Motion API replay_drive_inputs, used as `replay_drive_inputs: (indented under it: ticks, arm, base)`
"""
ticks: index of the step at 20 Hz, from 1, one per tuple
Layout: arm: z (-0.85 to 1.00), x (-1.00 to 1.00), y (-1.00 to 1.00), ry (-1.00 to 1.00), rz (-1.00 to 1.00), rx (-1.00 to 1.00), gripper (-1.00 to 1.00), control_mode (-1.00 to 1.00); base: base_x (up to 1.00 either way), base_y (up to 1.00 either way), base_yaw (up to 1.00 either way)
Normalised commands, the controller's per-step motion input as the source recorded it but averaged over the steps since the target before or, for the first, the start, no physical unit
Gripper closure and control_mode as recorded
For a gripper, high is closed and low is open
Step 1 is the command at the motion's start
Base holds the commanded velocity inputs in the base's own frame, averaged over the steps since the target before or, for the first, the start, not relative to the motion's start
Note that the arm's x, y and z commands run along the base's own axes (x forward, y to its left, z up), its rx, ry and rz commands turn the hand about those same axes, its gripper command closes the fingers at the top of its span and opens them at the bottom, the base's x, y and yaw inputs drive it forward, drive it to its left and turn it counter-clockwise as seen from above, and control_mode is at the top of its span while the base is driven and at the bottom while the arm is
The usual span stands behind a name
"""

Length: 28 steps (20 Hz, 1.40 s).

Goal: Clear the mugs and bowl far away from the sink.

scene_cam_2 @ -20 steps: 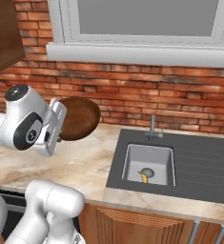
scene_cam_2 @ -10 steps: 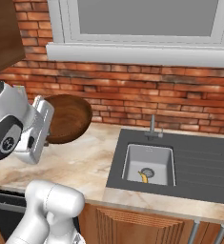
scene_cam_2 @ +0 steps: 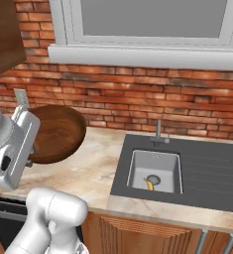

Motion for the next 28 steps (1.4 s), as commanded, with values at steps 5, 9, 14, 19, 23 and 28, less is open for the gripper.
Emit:
replay_drive_inputs:
  ticks: [5, 9, 14, 19, 23, 28]
  arm:
    - [0.00, -0.14, 0.00, 0.00, 0.00, 0.00, 1.00, 1.00]
    - [0.00, 0.00, 0.00, 0.00, 0.00, 0.00, 1.00, 1.00]
    - [0.00, 0.00, 0.00, 0.00, 0.00, 0.00, 1.00, 1.00]
    - [0.00, 0.00, 0.00, 0.00, 0.00, 0.00, 1.00, 1.00]
    - [0.00, 0.00, 0.00, 0.00, 0.00, 0.00, 1.00, 1.00]
    - [0.00, 0.00, 0.00, 0.00, 0.00, 0.00, 1.00, 1.00]
  base:
    - [-0.11, -0.16, -0.13]
    - [0.08, -0.14, -0.77]
    - [0.00, 0.00, -0.99]
    - [0.00, 0.00, -1.00]
    - [0.00, 0.00, -1.00]
    - [0.00, 0.00, -1.00]
